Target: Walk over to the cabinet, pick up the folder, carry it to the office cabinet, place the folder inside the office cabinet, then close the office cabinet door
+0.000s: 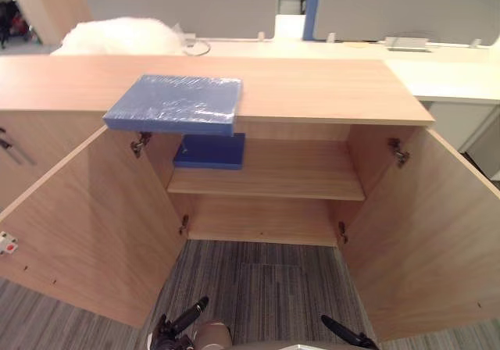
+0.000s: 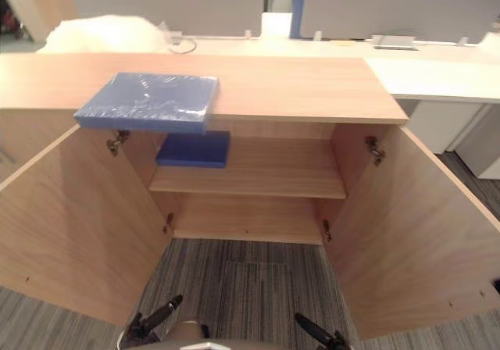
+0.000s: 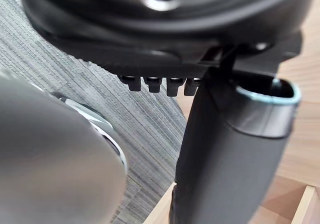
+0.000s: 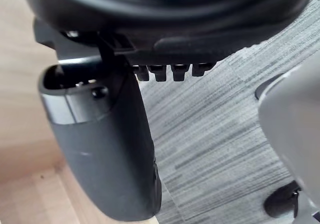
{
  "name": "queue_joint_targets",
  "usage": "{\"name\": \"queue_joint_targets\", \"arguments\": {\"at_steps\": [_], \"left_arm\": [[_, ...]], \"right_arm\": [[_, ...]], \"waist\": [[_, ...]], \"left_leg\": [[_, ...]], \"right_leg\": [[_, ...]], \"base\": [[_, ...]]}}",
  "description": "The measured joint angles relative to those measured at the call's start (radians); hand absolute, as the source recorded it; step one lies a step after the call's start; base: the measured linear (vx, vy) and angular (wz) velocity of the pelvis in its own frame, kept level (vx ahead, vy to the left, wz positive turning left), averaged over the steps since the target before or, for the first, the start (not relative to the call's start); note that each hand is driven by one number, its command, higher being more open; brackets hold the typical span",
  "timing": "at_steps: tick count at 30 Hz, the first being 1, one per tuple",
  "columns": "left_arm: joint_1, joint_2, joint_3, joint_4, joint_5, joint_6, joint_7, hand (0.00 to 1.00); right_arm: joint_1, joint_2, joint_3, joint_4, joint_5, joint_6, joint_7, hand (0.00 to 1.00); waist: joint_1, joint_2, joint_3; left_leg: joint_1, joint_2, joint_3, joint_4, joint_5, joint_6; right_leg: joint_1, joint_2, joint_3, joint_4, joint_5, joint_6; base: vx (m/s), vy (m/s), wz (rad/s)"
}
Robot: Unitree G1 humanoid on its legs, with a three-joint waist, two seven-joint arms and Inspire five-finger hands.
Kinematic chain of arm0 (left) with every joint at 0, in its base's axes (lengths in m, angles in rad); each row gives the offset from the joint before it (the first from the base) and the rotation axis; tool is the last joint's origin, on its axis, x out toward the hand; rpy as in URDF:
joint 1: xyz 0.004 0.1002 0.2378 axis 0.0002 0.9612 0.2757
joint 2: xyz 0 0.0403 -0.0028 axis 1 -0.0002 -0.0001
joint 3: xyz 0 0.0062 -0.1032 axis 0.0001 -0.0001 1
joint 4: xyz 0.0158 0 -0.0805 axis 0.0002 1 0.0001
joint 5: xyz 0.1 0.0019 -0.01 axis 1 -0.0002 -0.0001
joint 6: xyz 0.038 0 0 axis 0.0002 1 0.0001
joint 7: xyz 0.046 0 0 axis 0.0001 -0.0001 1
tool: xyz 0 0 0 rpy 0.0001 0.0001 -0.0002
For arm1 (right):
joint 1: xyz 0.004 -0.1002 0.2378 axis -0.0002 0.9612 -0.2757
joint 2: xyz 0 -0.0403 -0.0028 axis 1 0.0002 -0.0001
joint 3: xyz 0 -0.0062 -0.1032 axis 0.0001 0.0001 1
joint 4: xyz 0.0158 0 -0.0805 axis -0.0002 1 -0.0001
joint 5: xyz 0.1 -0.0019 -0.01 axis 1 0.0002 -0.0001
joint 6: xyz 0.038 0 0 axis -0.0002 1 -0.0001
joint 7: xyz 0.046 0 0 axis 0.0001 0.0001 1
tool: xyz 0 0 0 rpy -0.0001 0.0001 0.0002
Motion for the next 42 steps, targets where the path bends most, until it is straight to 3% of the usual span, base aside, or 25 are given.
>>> {"name": "queue_joint_targets", "arguments": {"at_steps": [2, 5, 6, 9, 12, 14, 16, 17, 18, 19, 21, 22, 23, 26, 27, 29, 30, 35, 37, 42], "left_arm": [[-0.004, 0.005, 0.003, 0.009, -0.004, 0.001, 0.005, 1.00], [-0.002, 0.018, 0.003, 0.039, -0.007, 0.000, 0.006, 1.00], [0.007, 0.017, 0.002, 0.044, -0.007, 0.000, 0.006, 1.00], [0.009, 0.015, -0.010, 0.060, -0.007, 0.000, 0.006, 1.00], [0.005, 0.009, -0.025, 0.068, -0.008, 0.000, 0.004, 1.00], [0.006, 0.006, -0.041, 0.078, -0.013, 0.000, 0.006, 1.00], [0.008, -0.005, -0.048, 0.080, -0.026, -0.001, 0.004, 1.00], [0.010, 0.003, -0.063, 0.080, -0.041, -0.002, 0.002, 1.00], [0.012, 0.009, -0.066, 0.080, -0.053, -0.003, 0.001, 1.00], [0.016, 0.015, -0.066, 0.079, -0.086, -0.012, 0.002, 1.00], [0.017, 0.019, -0.060, 0.083, -0.134, -0.024, 0.005, 1.00], [0.017, 0.027, -0.060, 0.083, -0.154, -0.021, 0.007, 1.00], [0.014, 0.032, -0.058, 0.093, -0.154, -0.015, 0.008, 1.00], [0.042, -0.003, -0.038, 0.052, -0.329, -0.024, 0.031, 1.00], [0.054, -0.010, -0.039, 0.026, -0.349, -0.026, 0.036, 1.00], [0.078, -0.008, -0.046, -0.042, -0.392, -0.028, 0.042, 1.00], [0.098, -0.004, -0.078, -0.149, -0.401, -0.029, 0.060, 1.00], [0.146, 0.008, -0.222, -0.489, -0.308, -0.029, 0.092, 1.00], [0.146, 0.008, -0.245, -0.602, -0.243, -0.030, 0.096, 1.00], [0.157, 0.008, -0.262, -0.827, 0.091, -0.022, 0.201, 1.00]], "right_arm": [[-0.014, 0.002, 0.018, 0.001, 0.000, 0.000, 0.007, 1.00], [-0.036, 0.002, 0.018, 0.014, 0.000, -0.007, 0.008, 1.00], [-0.036, 0.003, 0.018, 0.020, 0.000, -0.008, 0.008, 1.00], [-0.038, -0.014, 0.015, 0.063, -0.001, -0.007, 0.009, 1.00], [-0.037, -0.040, 0.006, 0.098, -0.007, 0.003, 0.007, 1.00], [-0.035, -0.065, 0.003, 0.103, -0.019, 0.011, 0.008, 1.00], [-0.032, -0.071, 0.006, 0.070, -0.040, 0.016, 0.009, 1.00], [-0.025, -0.067, 0.008, 0.049, -0.040, 0.015, 0.009, 1.00], [-0.022, -0.065, 0.009, 0.043, -0.039, 0.014, 0.009, 1.00], [-0.020, -0.064, 0.029, 0.039, -0.039, 0.013, 0.009, 1.00], [-0.026, -0.058, 0.071, 0.041, -0.038, 0.008, 0.011, 1.00], [-0.024, -0.049, 0.076, 0.042, -0.040, 0.002, 0.008, 1.00], [-0.018, -0.037, 0.056, 0.045, -0.042, 0.000, 0.014, 1.00], [-0.022, -0.044, 0.026, 0.063, -0.045, 0.001, 0.013, 1.00], [-0.023, -0.045, 0.026, 0.063, -0.045, 0.001, 0.013, 1.00], [-0.019, -0.043, 0.030, 0.076, -0.048, 0.005, 0.012, 1.00], [-0.011, -0.037, 0.037, 0.079, -0.048, 0.006, 0.008, 1.00], [-0.003, -0.043, 0.066, 0.068, -0.047, 0.013, 0.004, 1.00], [-0.003, -0.045, 0.095, 0.050, -0.048, 0.014, 0.004, 1.00], [-0.007, -0.044, 0.158, 0.029, -0.048, 0.013, 0.001, 1.00]], "waist": [[0.004, -0.006, 0.002], [0.008, -0.010, -0.002], [0.006, -0.012, -0.011], [-0.001, -0.009, -0.027], [-0.003, 0.007, -0.031], [-0.001, 0.025, -0.032], [-0.001, 0.034, -0.023], [-0.005, 0.025, -0.018], [-0.008, 0.026, -0.016], [-0.006, 0.012, -0.023], [-0.016, 0.007, -0.024], [-0.029, -0.005, -0.029], [-0.031, -0.021, -0.035], [-0.012, 0.013, -0.056], [-0.011, 0.012, -0.055], [-0.006, -0.002, -0.061], [-0.003, -0.029, -0.064], [0.001, -0.036, -0.066], [0.001, -0.020, -0.060], [0.004, -0.003, -0.061]], "left_leg": [[0.007, -0.025, -0.004, -0.011, 0.002, 0.003], [0.081, -0.047, 0.006, -0.131, 0.063, 0.008], [0.128, -0.058, 0.011, -0.238, 0.118, -0.002], [0.197, -0.082, 0.013, -0.448, 0.232, -0.018], [0.227, -0.094, 0.010, -0.540, 0.275, -0.020], [0.251, -0.113, -0.020, -0.556, 0.263, -0.016], [0.290, -0.132, -0.007, -0.551, 0.232, -0.001], [0.315, -0.144, -0.002, -0.553, 0.227, 0.015], [0.327, -0.152, -0.002, -0.557, 0.223, 0.020], [0.331, -0.161, -0.003, -0.557, 0.212, 0.023], [0.322, -0.156, -0.025, -0.556, 0.211, 0.023], [0.314, -0.160, -0.060, -0.554, 0.212, 0.016], [0.323, -0.165, -0.090, -0.566, 0.222, 0.000], [0.324, -0.115, -0.101, -0.629, 0.265, -0.024], [0.322, -0.105, -0.102, -0.629, 0.264, -0.025], [0.324, -0.084, -0.103, -0.629, 0.256, -0.037], [0.321, -0.074, -0.107, -0.629, 0.251, -0.044], [0.320, -0.084, -0.110, -0.628, 0.246, -0.044], [0.324, -0.087, -0.110, -0.628, 0.246, -0.043], [0.324, -0.086, -0.110, -0.629, 0.246, -0.043]], "right_leg": [[0.018, -0.017, -0.002, -0.015, 0.006, 0.009], [0.029, -0.033, 0.006, -0.018, 0.049, 0.012], [0.023, -0.034, 0.012, -0.024, 0.078, 0.014], [-0.010, -0.034, 0.023, -0.018, 0.092, 0.018], [-0.032, -0.036, 0.044, -0.012, 0.092, 0.018], [-0.069, -0.050, 0.067, 0.060, 0.083, 0.033], [-0.168, -0.077, 0.104, 0.304, 0.045, 0.071], [-0.239, -0.099, 0.121, 0.477, 0.043, 0.065], [-0.263, -0.115, 0.118, 0.542, 0.033, 0.054], [-0.290, -0.132, 0.107, 0.570, 0.006, 0.037], [-0.323, -0.117, 0.093, 0.494, -0.022, 0.030], [-0.303, -0.099, 0.089, 0.336, 0.009, 0.022], [-0.269, -0.101, 0.054, 0.265, -0.004, 0.015], [-0.246, -0.042, 0.035, 0.157, 0.040, 0.000], [-0.234, -0.031, 0.031, 0.130, 0.053, -0.005], [-0.199, -0.005, 0.026, 0.059, 0.080, -0.013], [-0.178, 0.007, 0.019, 0.022, 0.092, -0.018], [-0.165, 0.003, 0.017, 0.005, 0.097, -0.014], [-0.158, -0.001, 0.017, 0.000, 0.101, -0.013], [-0.157, -0.003, 0.017, -0.001, 0.103, -0.012]], "base": [[0.12, 0.112, 0.19], [0.05, 0.014, 0.01], [0.00, -0.057, -0.03], [0.01, -0.108, -0.02], [0.01, -0.037, -0.14], [0.01, 0.053, -0.50], [0.03, 0.137, -0.54], [0.01, 0.119, -0.24], [-0.01, 0.080, -0.01], [-0.02, 0.053, 0.09], [-0.04, 0.005, 0.35], [0.01, -0.105, 0.76], [0.05, -0.120, 0.71], [0.09, -0.111, 0.17], [0.09, -0.114, 0.01], [0.10, -0.106, 0.01], [0.14, -0.089, 0.10], [0.08, -0.014, 0.04], [0.00, 0.000, 0.00], [-0.01, 0.000, 0.00]]}}
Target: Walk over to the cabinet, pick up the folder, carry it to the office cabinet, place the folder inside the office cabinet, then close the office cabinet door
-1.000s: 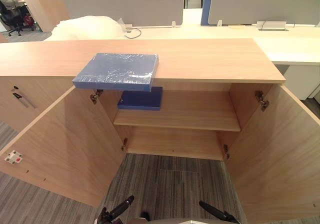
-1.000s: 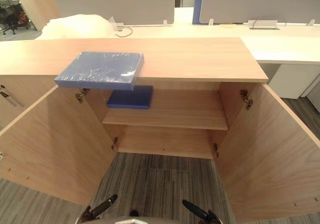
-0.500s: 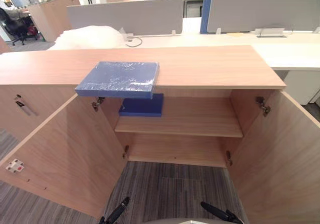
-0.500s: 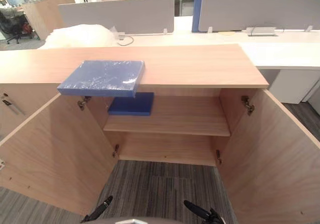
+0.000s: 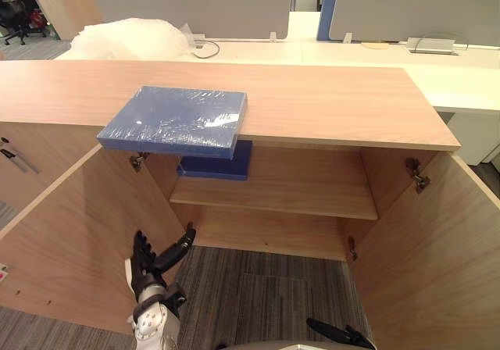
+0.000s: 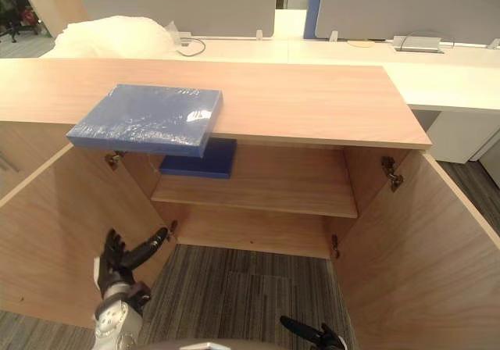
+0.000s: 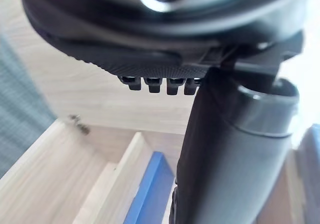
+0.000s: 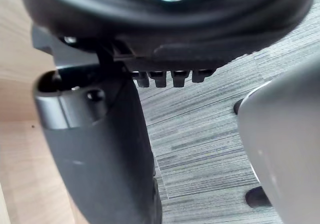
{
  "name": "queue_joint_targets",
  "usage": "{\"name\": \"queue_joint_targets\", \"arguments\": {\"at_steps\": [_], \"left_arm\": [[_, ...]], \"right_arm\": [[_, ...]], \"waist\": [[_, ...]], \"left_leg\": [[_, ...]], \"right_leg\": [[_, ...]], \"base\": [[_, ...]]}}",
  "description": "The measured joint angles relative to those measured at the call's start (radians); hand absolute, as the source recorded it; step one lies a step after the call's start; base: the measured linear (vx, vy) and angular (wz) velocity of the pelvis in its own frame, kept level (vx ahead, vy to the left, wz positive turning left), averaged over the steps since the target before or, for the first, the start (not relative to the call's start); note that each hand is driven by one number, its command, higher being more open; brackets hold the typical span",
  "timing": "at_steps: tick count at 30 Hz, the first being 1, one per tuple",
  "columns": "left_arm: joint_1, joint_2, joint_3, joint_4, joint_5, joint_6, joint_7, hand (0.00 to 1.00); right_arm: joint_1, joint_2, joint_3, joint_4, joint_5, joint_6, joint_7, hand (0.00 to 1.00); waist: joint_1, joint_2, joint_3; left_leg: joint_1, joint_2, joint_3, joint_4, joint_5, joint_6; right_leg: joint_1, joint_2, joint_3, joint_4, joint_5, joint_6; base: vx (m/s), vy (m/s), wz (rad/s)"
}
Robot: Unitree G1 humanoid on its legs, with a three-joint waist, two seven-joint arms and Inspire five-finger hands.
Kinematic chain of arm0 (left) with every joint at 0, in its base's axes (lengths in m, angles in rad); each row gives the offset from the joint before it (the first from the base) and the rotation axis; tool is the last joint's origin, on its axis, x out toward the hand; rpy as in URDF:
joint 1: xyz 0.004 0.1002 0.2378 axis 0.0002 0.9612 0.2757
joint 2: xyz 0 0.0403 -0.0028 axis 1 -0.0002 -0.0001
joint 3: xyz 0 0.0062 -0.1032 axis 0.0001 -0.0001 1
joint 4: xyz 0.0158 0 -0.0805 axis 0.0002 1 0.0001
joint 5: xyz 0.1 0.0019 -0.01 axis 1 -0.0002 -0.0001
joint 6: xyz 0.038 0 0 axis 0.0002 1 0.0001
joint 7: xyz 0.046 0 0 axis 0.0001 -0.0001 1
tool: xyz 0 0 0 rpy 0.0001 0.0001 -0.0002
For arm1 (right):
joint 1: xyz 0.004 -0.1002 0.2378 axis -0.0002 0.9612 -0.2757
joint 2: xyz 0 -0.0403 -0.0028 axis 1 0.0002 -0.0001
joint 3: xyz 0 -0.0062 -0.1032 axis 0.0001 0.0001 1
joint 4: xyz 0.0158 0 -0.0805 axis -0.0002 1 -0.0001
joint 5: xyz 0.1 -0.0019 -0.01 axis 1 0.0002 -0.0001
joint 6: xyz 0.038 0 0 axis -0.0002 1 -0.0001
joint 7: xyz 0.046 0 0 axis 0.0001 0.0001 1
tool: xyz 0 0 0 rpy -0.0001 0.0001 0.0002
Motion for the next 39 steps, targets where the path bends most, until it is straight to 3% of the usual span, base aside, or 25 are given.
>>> {"name": "queue_joint_targets", "arguments": {"at_steps": [2, 7, 12, 17, 39], "left_arm": [[0.010, -0.001, -0.004, -0.080, 0.211, 0.041, 0.099, 1.00], [0.012, -0.001, -0.002, -0.231, 0.539, 0.133, 0.248, 1.00], [0.001, 0.032, -0.029, -0.257, 0.803, 0.225, 0.286, 1.00], [-0.044, 0.104, -0.033, -0.246, 0.967, 0.248, 0.258, 1.00], [-0.245, 0.390, -0.053, -0.058, 1.025, 0.223, 0.171, 1.00]], "right_arm": [[-0.001, 0.000, 0.007, 0.002, -0.003, -0.001, -0.014, 1.00], [0.001, 0.002, 0.009, 0.013, -0.040, -0.005, -0.037, 1.00], [0.004, -0.010, 0.022, 0.025, -0.070, -0.021, -0.038, 1.00], [0.002, -0.026, 0.021, 0.035, -0.071, -0.030, -0.036, 1.00], [-0.025, -0.041, -0.006, 0.073, -0.109, -0.035, -0.009, 1.00]], "waist": [[0.001, 0.002, -0.003], [0.004, 0.000, -0.017], [0.002, 0.014, -0.042], [0.000, 0.023, -0.047], [-0.006, 0.038, -0.044]], "left_leg": [[0.000, 0.001, -0.001, 0.000, 0.000, 0.000], [-0.017, 0.004, -0.001, 0.008, -0.002, 0.002], [-0.011, 0.005, 0.001, 0.000, 0.003, 0.004], [-0.013, 0.009, 0.001, -0.001, 0.005, 0.003], [-0.016, 0.012, 0.011, 0.000, 0.006, 0.005]], "right_leg": [[0.000, 0.000, 0.001, -0.001, 0.002, 0.000], [-0.004, 0.006, 0.014, -0.022, 0.018, 0.000], [-0.006, 0.010, 0.022, -0.027, 0.021, 0.003], [-0.008, 0.017, 0.025, -0.030, 0.022, 0.001], [-0.018, 0.023, 0.052, -0.044, 0.045, -0.011]], "base": [[-0.05, 0.007, 0.00], [-0.07, 0.013, -0.03], [-0.06, 0.004, -0.02], [-0.01, -0.002, 0.00], [-0.02, 0.006, -0.03]]}}
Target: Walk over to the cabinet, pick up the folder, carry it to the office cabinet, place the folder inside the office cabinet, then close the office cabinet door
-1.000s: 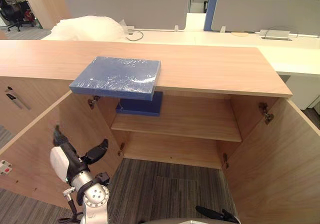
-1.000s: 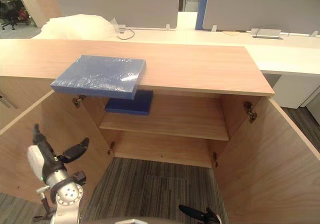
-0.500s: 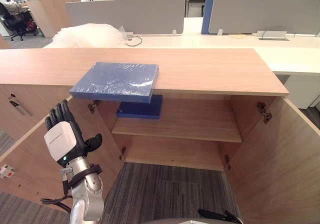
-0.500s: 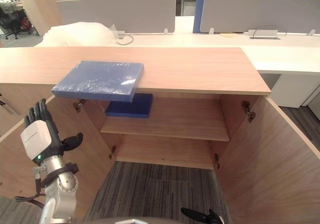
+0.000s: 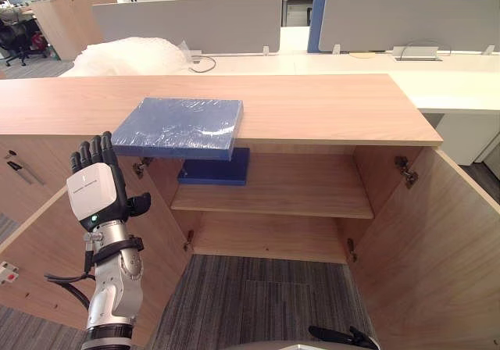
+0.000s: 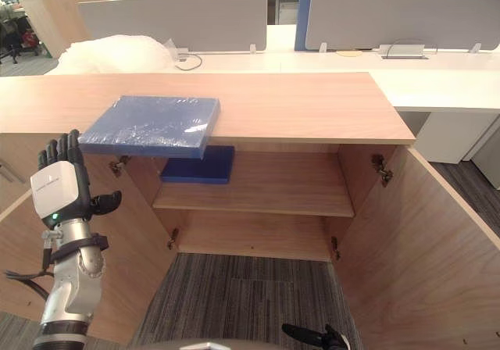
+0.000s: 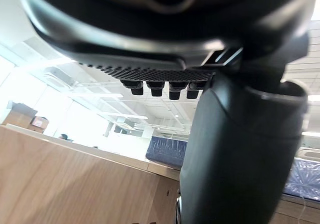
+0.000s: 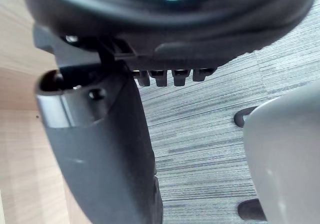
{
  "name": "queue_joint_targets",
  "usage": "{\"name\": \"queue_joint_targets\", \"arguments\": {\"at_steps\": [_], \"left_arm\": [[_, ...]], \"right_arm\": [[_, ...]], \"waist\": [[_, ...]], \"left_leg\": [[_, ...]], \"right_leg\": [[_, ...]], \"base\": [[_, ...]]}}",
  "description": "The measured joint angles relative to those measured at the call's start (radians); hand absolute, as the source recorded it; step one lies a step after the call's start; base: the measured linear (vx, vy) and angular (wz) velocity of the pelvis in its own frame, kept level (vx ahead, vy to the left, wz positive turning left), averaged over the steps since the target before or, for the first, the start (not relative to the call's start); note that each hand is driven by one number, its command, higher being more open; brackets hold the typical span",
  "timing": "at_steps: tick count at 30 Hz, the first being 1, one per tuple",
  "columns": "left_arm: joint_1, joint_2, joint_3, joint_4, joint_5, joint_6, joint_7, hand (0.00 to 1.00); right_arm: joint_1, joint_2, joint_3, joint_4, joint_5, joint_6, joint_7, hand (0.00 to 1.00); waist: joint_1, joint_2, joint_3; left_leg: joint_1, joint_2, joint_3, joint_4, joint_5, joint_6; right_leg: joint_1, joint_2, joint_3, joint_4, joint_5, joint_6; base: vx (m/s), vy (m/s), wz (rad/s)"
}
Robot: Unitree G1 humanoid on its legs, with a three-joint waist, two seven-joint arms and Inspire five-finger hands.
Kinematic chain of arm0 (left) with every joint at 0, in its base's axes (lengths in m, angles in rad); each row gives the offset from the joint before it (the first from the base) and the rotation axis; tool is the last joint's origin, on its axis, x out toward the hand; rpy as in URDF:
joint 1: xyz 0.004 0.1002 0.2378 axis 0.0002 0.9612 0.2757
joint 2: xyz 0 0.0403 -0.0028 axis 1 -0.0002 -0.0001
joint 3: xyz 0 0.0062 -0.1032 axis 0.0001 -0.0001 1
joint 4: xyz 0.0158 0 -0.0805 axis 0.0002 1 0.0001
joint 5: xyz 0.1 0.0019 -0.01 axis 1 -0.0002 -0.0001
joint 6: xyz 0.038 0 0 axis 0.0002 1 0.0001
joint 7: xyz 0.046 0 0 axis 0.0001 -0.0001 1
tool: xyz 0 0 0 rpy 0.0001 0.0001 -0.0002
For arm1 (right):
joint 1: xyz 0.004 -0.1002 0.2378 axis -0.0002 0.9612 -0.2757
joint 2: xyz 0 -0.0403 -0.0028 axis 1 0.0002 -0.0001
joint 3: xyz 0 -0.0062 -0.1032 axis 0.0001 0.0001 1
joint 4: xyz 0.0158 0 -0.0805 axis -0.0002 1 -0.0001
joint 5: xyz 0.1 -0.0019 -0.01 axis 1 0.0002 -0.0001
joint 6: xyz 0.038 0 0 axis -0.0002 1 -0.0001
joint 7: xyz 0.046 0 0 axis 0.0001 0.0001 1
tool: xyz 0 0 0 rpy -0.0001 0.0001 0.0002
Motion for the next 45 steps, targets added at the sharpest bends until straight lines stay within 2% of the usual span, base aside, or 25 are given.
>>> {"name": "queue_joint_targets", "arguments": {"at_steps": [5, 16, 21, 28, 38, 39, 45], "left_arm": [[-0.024, 0.055, -0.012, 0.006, 0.027, -0.015, 0.000, 1.00], [-0.059, 0.078, -0.024, 0.029, 0.038, -0.028, -0.001, 1.00], [-0.116, 0.147, -0.091, 0.079, 0.038, -0.047, -0.014, 1.00], [-0.227, 0.186, -0.169, 0.208, 0.036, -0.069, -0.037, 1.00], [-0.368, 0.254, -0.296, 0.371, 0.021, -0.110, -0.067, 1.00], [-0.373, 0.258, -0.299, 0.382, 0.019, -0.115, -0.068, 0.00], [-0.464, 0.265, -0.366, 0.490, 0.013, -0.115, -0.070, 0.00]], "right_arm": [[0.000, -0.003, -0.005, 0.000, 0.000, -0.002, 0.000, 1.00], [0.001, -0.011, -0.039, 0.004, -0.007, -0.001, 0.000, 1.00], [0.005, -0.020, -0.038, 0.006, -0.007, -0.001, 0.000, 1.00], [0.018, -0.035, -0.036, 0.007, -0.006, -0.001, 0.000, 1.00], [0.040, -0.042, -0.035, 0.023, -0.005, 0.001, -0.001, 1.00], [0.040, -0.042, -0.035, 0.024, -0.005, 0.001, -0.001, 1.00], [0.059, -0.040, -0.037, 0.027, -0.004, 0.000, -0.001, 1.00]], "waist": [[-0.001, 0.007, -0.002], [0.000, 0.011, 0.001], [0.000, 0.009, 0.000], [-0.009, 0.007, 0.000], [-0.049, 0.003, 0.001], [-0.051, 0.003, 0.001], [-0.064, -0.004, 0.005]], "left_leg": [[0.000, -0.001, 0.000, 0.000, 0.000, 0.000], [0.000, -0.001, -0.001, 0.000, 0.000, 0.000], [0.000, -0.001, -0.001, 0.000, 0.000, 0.000], [0.000, -0.001, -0.001, 0.000, 0.000, 0.000], [0.002, -0.001, 0.000, 0.000, 0.000, 0.000], [0.002, -0.001, 0.001, 0.000, 0.000, 0.000], [0.005, -0.001, 0.006, 0.000, 0.000, 0.000]], "right_leg": [[0.001, 0.000, 0.003, -0.006, 0.000, 0.000], [0.003, 0.002, 0.006, -0.011, 0.001, -0.002], [0.002, 0.002, 0.007, -0.009, 0.001, -0.003], [0.002, 0.002, 0.009, -0.011, 0.001, -0.003], [0.001, 0.003, 0.014, -0.009, 0.001, -0.003], [0.000, 0.002, 0.015, -0.009, 0.001, -0.003], [-0.002, 0.002, 0.021, -0.006, 0.001, -0.003]], "base": [[-0.02, 0.006, 0.00], [0.00, 0.000, 0.00], [-0.01, 0.002, 0.00], [0.00, 0.000, 0.00], [0.00, 0.000, 0.00], [0.00, 0.000, -0.05], [0.00, 0.000, -0.01]]}}
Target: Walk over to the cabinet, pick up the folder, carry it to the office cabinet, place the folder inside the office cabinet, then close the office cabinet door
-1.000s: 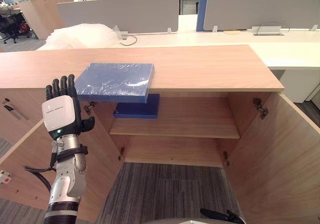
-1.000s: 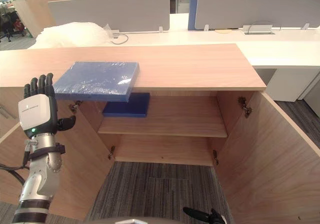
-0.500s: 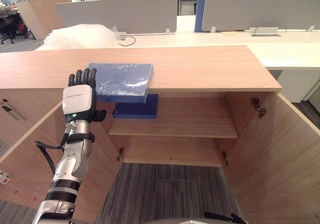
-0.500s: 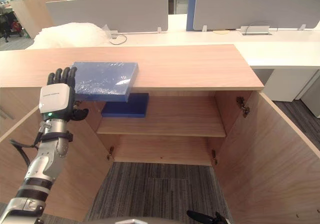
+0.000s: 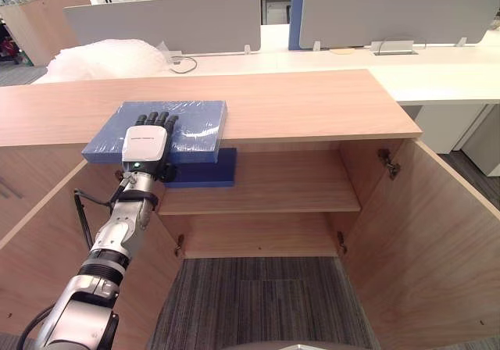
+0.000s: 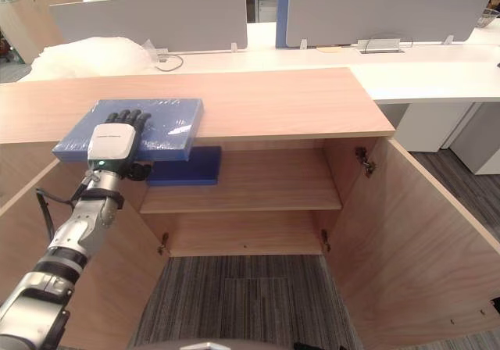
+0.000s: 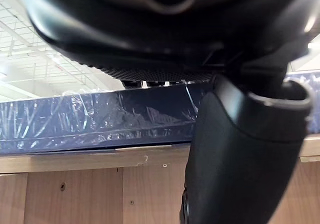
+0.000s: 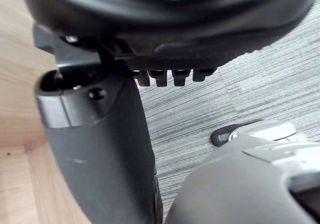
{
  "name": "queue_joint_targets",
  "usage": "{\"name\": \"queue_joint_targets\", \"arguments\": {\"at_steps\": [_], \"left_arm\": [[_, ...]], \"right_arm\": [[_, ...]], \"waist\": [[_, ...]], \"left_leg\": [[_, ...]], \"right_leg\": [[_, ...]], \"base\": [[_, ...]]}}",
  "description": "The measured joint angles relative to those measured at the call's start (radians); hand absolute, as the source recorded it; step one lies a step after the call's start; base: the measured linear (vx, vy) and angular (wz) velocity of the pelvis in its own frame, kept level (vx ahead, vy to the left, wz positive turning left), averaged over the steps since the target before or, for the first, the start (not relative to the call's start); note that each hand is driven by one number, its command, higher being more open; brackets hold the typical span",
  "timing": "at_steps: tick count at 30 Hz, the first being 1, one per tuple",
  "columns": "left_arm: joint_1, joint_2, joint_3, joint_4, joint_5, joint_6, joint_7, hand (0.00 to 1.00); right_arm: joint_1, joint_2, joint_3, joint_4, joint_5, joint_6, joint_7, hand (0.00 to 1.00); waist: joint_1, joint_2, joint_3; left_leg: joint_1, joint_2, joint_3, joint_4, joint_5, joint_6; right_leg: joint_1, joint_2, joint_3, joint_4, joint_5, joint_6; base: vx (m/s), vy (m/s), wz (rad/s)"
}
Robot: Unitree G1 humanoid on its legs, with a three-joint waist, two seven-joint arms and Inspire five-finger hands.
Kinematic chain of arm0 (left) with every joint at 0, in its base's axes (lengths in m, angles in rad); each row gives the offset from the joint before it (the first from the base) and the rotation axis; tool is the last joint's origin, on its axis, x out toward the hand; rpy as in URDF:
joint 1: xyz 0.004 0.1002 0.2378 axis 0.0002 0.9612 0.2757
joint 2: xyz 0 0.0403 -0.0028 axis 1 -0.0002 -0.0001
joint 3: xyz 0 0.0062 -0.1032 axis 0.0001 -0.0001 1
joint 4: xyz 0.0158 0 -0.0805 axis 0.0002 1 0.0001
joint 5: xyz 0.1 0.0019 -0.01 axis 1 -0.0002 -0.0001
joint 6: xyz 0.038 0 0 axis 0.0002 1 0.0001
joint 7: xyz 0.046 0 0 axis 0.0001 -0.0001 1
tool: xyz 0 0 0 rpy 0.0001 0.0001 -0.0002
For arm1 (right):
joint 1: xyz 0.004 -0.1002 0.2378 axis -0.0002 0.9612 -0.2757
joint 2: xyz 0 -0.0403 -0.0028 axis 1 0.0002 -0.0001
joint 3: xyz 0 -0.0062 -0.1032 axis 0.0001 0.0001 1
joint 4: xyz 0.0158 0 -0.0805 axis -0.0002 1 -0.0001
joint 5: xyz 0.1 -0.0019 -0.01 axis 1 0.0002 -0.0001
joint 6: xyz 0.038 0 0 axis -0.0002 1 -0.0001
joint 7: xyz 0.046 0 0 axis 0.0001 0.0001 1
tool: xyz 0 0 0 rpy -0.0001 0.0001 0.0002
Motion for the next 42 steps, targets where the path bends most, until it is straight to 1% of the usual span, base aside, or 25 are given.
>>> {"name": "queue_joint_targets", "arguments": {"at_steps": [6, 8, 13, 19, 21, 22, 23, 24, 25, 26, 27, 28, 29, 30, 31, 32, 33, 34, 35, 36, 37, 38, 39, 41, 42], "left_arm": [[-0.106, 0.030, -0.001, 0.025, -0.018, 0.001, 0.033, 0.00], [-0.132, 0.041, -0.001, 0.027, -0.018, 0.003, 0.031, 0.00], [-0.149, 0.041, -0.004, 0.029, -0.018, 0.005, 0.056, 0.00], [-0.154, 0.048, -0.006, 0.002, -0.016, 0.003, 0.047, 0.00], [-0.119, 0.047, -0.002, -0.092, -0.022, 0.009, 0.029, 0.00], [-0.066, 0.038, 0.012, -0.185, -0.027, 0.009, 0.025, 0.00], [-0.034, 0.029, 0.019, -0.238, -0.027, 0.008, 0.026, 0.00], [0.033, -0.001, 0.040, -0.346, -0.034, -0.002, 0.026, 0.00], [0.103, -0.048, 0.070, -0.462, -0.049, -0.018, 0.026, 0.00], [0.138, -0.078, 0.087, -0.517, -0.067, -0.030, 0.027, 0.00], [0.196, -0.135, 0.119, -0.614, -0.114, -0.057, 0.027, 0.00], [0.240, -0.177, 0.139, -0.685, -0.149, -0.069, 0.027, 0.00], [0.285, -0.214, 0.159, -0.742, -0.197, -0.083, 0.028, 0.00], [0.351, -0.262, 0.198, -0.819, -0.276, -0.109, 0.029, 0.00], [0.374, -0.277, 0.214, -0.844, -0.306, -0.115, 0.029, 0.00], [0.419, -0.305, 0.255, -0.883, -0.364, -0.125, 0.029, 0.00], [0.440, -0.318, 0.280, -0.900, -0.396, -0.131, 0.028, 0.00], [0.481, -0.342, 0.330, -0.933, -0.473, -0.142, 0.024, 0.00], [0.537, -0.372, 0.402, -0.967, -0.633, -0.171, 0.012, 0.00], [0.556, -0.386, 0.426, -0.981, -0.691, -0.180, 0.009, 0.00], [0.597, -0.417, 0.477, -1.012, -0.846, -0.209, -0.015, 0.00], [0.618, -0.432, 0.498, -1.027, -0.916, -0.223, -0.022, 0.00], [0.653, -0.468, 0.534, -1.059, -1.042, -0.247, -0.042, 0.00], [0.697, -0.528, 0.570, -1.107, -1.203, -0.279, -0.055, 0.00], [0.706, -0.543, 0.576, -1.120, -1.240, -0.285, -0.055, 0.00]], "right_arm": [[0.000, 0.000, 0.000, 0.001, 0.003, 0.000, 0.000, 1.00], [-0.001, 0.000, 0.000, 0.001, 0.005, -0.001, 0.000, 1.00], [-0.005, 0.000, 0.000, 0.002, 0.005, 0.000, 0.000, 1.00], [-0.011, 0.000, -0.001, 0.003, 0.005, 0.000, 0.000, 1.00], [-0.012, 0.000, -0.001, 0.003, 0.006, 0.000, -0.002, 1.00], [-0.014, 0.000, -0.001, 0.003, 0.006, 0.000, -0.005, 1.00], [-0.015, 0.000, -0.001, 0.003, 0.006, 0.000, -0.006, 1.00], [-0.018, 0.000, 0.000, 0.003, 0.007, 0.002, -0.008, 1.00], [-0.019, 0.001, 0.000, 0.003, 0.007, 0.002, -0.009, 1.00], [-0.019, 0.001, 0.001, 0.002, 0.009, 0.002, -0.012, 1.00], [-0.020, 0.001, 0.009, 0.000, 0.012, 0.002, -0.019, 1.00], [-0.021, -0.001, 0.025, -0.004, 0.015, 0.001, -0.022, 1.00], [-0.018, -0.004, 0.049, -0.017, 0.037, 0.001, -0.025, 1.00], [-0.004, -0.002, 0.083, -0.066, 0.084, 0.000, -0.034, 1.00], [0.008, 0.000, 0.096, -0.100, 0.094, -0.001, -0.038, 1.00], [0.041, 0.005, 0.124, -0.193, 0.126, -0.002, -0.045, 1.00], [0.058, 0.010, 0.138, -0.250, 0.137, -0.002, -0.045, 1.00], [0.095, 0.019, 0.161, -0.367, 0.176, -0.006, -0.046, 1.00], [0.146, 0.034, 0.179, -0.515, 0.234, -0.025, -0.037, 1.00], [0.168, 0.046, 0.180, -0.577, 0.249, -0.033, -0.035, 1.00], [0.204, 0.069, 0.180, -0.692, 0.283, -0.052, -0.032, 1.00], [0.221, 0.082, 0.179, -0.747, 0.291, -0.058, -0.031, 1.00], [0.249, 0.106, 0.178, -0.851, 0.306, -0.078, -0.032, 1.00], [0.276, 0.144, 0.176, -1.000, 0.323, -0.099, -0.047, 1.00], [0.279, 0.154, 0.176, -1.036, 0.323, -0.109, -0.052, 1.00]], "waist": [[-0.006, -0.004, 0.003], [-0.012, -0.004, 0.003], [-0.019, -0.003, 0.004], [-0.029, -0.001, 0.008], [-0.029, -0.002, 0.014], [-0.029, -0.002, 0.020], [-0.029, -0.002, 0.023], [-0.025, -0.002, 0.028], [-0.020, -0.003, 0.027], [-0.016, -0.003, 0.028], [-0.012, -0.003, 0.028], [-0.010, -0.003, 0.027], [-0.010, -0.002, 0.027], [-0.008, -0.001, 0.026], [-0.007, 0.001, 0.025], [-0.006, 0.006, 0.022], [-0.006, 0.009, 0.022], [-0.007, 0.012, 0.023], [-0.007, 0.014, 0.021], [-0.007, 0.014, 0.021], [-0.007, 0.014, 0.021], [-0.007, 0.014, 0.021], [-0.007, 0.012, 0.020], [-0.002, 0.006, 0.016], [0.000, 0.004, 0.015]], "left_leg": [[0.001, 0.000, 0.001, 0.000, 0.000, 0.000], [0.001, 0.000, 0.002, 0.000, 0.000, 0.000], [0.001, 0.000, 0.007, 0.000, 0.000, 0.000], [0.001, -0.002, 0.004, 0.000, 0.000, 0.000], [0.000, -0.003, 0.000, 0.000, 0.000, 0.000], [-0.001, -0.004, -0.001, 0.000, 0.000, 0.000], [-0.002, -0.004, -0.001, 0.000, 0.000, 0.000], [-0.004, -0.005, -0.003, 0.000, 0.000, 0.000], [-0.006, -0.005, -0.003, 0.000, 0.000, 0.000], [-0.006, -0.005, -0.003, 0.000, 0.000, 0.000], [-0.006, -0.004, -0.003, 0.000, 0.000, 0.000], [-0.006, -0.003, -0.003, 0.000, 0.000, 0.000], [-0.005, -0.002, -0.003, 0.000, 0.000, 0.000], [-0.005, 0.002, -0.002, 0.000, 0.000, 0.000], [-0.006, 0.004, -0.001, 0.000, 0.000, 0.000], [-0.011, 0.008, 0.003, 0.000, -0.001, -0.001], [-0.012, 0.010, 0.004, 0.000, -0.001, -0.001], [-0.013, 0.014, 0.009, 0.000, -0.001, -0.001], [-0.012, 0.017, 0.014, 0.000, -0.002, -0.002], [-0.012, 0.017, 0.014, 0.000, -0.003, -0.003], [-0.012, 0.018, 0.014, 0.000, -0.004, -0.005], [-0.012, 0.018, 0.014, 0.001, -0.005, -0.005], [-0.012, 0.017, 0.014, 0.001, -0.006, -0.006], [-0.013, 0.016, 0.014, 0.001, -0.006, -0.006], [-0.013, 0.016, 0.014, 0.001, -0.006, -0.006]], "right_leg": [[0.000, 0.000, 0.001, 0.000, 0.000, 0.000], [0.000, -0.001, 0.002, -0.001, 0.000, 0.000], [0.001, -0.001, 0.004, -0.008, 0.004, -0.002], [0.003, -0.003, 0.001, -0.009, 0.004, -0.002], [0.004, -0.004, -0.002, -0.010, 0.004, -0.002], [0.004, -0.005, -0.003, -0.010, 0.004, -0.002], [0.004, -0.005, -0.004, -0.011, 0.004, -0.002], [0.004, -0.006, -0.005, -0.011, 0.004, -0.002], [0.001, -0.006, -0.001, -0.011, 0.005, -0.001], [0.000, -0.006, 0.000, -0.011, 0.005, -0.001], [0.000, -0.005, 0.003, -0.010, 0.005, -0.001], [0.000, -0.005, 0.007, -0.009, 0.005, -0.001], [-0.001, -0.004, 0.010, -0.007, 0.005, -0.001], [-0.006, 0.000, 0.019, -0.005, 0.005, -0.001], [-0.010, 0.002, 0.022, -0.001, 0.005, -0.001], [-0.022, 0.006, 0.029, 0.007, 0.005, -0.001], [-0.025, 0.008, 0.030, 0.010, 0.005, -0.001], [-0.030, 0.012, 0.035, 0.015, 0.005, -0.002], [-0.034, 0.014, 0.040, 0.019, 0.005, -0.002], [-0.034, 0.014, 0.040, 0.019, 0.005, -0.002], [-0.035, 0.015, 0.040, 0.020, 0.005, -0.002], [-0.035, 0.014, 0.040, 0.020, 0.005, -0.002], [-0.038, 0.014, 0.041, 0.019, 0.004, -0.002], [-0.038, 0.012, 0.041, 0.018, 0.004, -0.002], [-0.038, 0.012, 0.040, 0.018, 0.004, -0.001]], "base": [[0.00, 0.000, 0.00], [0.00, 0.000, 0.00], [0.00, 0.000, -0.01], [0.00, 0.000, 0.01], [0.00, 0.000, 0.04], [0.00, 0.000, 0.03], [0.00, 0.000, 0.04], [0.00, 0.000, 0.00], [0.00, 0.000, 0.00], [0.00, 0.000, -0.06], [0.00, 0.000, -0.07], [0.00, 0.000, -0.08], [-0.01, -0.004, -0.13], [-0.01, -0.009, -0.13], [-0.03, -0.018, -0.17], [-0.03, -0.017, -0.12], [-0.04, -0.019, -0.13], [-0.05, -0.016, -0.12], [-0.06, -0.015, -0.10], [-0.06, -0.006, -0.05], [-0.05, 0.002, 0.00], [-0.05, 0.010, 0.00], [-0.04, 0.010, 0.00], [-0.04, 0.013, 0.01], [-0.03, 0.012, 0.01]]}}
